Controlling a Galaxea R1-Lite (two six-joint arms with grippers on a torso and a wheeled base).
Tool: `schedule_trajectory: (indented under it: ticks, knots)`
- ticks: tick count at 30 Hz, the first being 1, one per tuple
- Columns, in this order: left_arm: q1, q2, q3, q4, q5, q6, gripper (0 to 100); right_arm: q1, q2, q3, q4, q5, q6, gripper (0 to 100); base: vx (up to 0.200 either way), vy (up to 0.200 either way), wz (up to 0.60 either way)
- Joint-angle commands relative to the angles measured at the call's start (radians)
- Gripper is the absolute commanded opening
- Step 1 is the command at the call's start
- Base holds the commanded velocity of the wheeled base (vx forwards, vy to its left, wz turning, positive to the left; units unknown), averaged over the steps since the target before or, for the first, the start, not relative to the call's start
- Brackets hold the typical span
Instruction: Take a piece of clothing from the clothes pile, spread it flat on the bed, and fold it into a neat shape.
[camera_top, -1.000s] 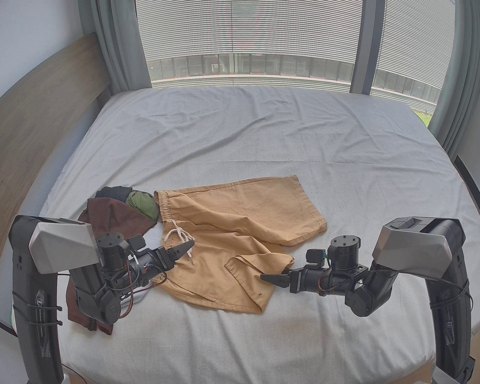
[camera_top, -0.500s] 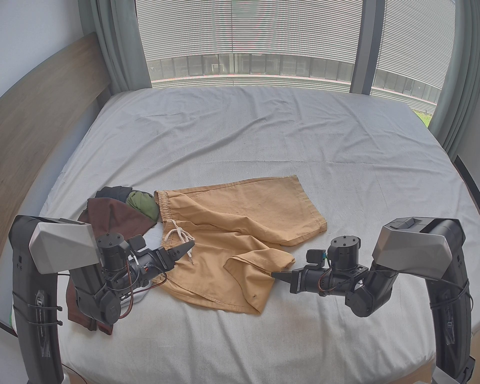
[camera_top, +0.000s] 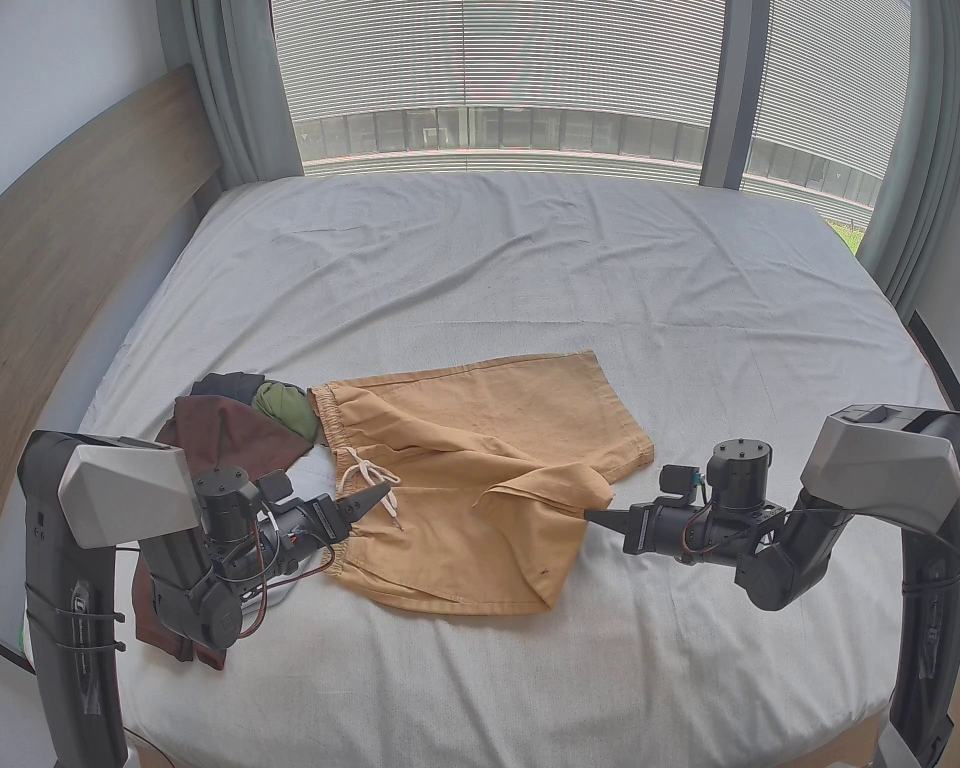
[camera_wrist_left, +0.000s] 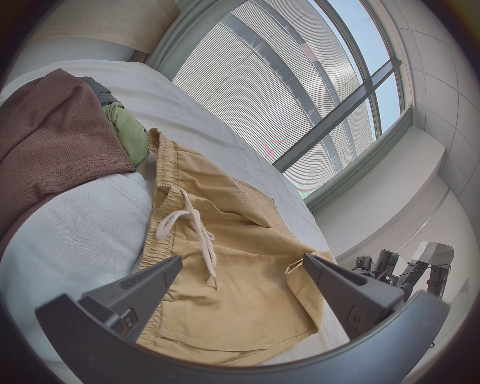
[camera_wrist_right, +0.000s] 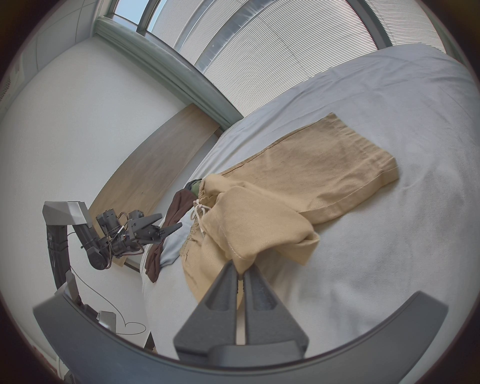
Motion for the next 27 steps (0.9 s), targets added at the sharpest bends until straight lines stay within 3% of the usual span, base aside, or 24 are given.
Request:
schedule_trajectory:
  ticks: [1,5,20,21,27]
  knots:
    - [-0.001,-0.002,0.000,-0.001,0.000,-0.001,100,-0.045,-0.005,0.002,0.000,0.000,0.000,0,0.000,0.000,0.00]
    - [-0.001,0.000,0.000,0.001,0.000,-0.001,100,-0.075,0.033,-0.026,-0.006,0.001,0.000,0,0.000,0.000,0.00]
    - [0.002,0.031,0.020,0.001,-0.005,0.006,100,-0.062,0.065,-0.027,-0.014,-0.002,0.003,0,0.000,0.000,0.00]
    - [0.002,0.031,0.029,0.001,-0.006,0.006,100,-0.062,0.065,-0.027,-0.016,-0.002,0.003,100,0.000,0.000,0.00]
    - [0.011,0.049,0.111,0.002,-0.005,0.035,100,-0.063,0.065,-0.026,-0.062,-0.016,0.003,100,0.000,0.000,0.00]
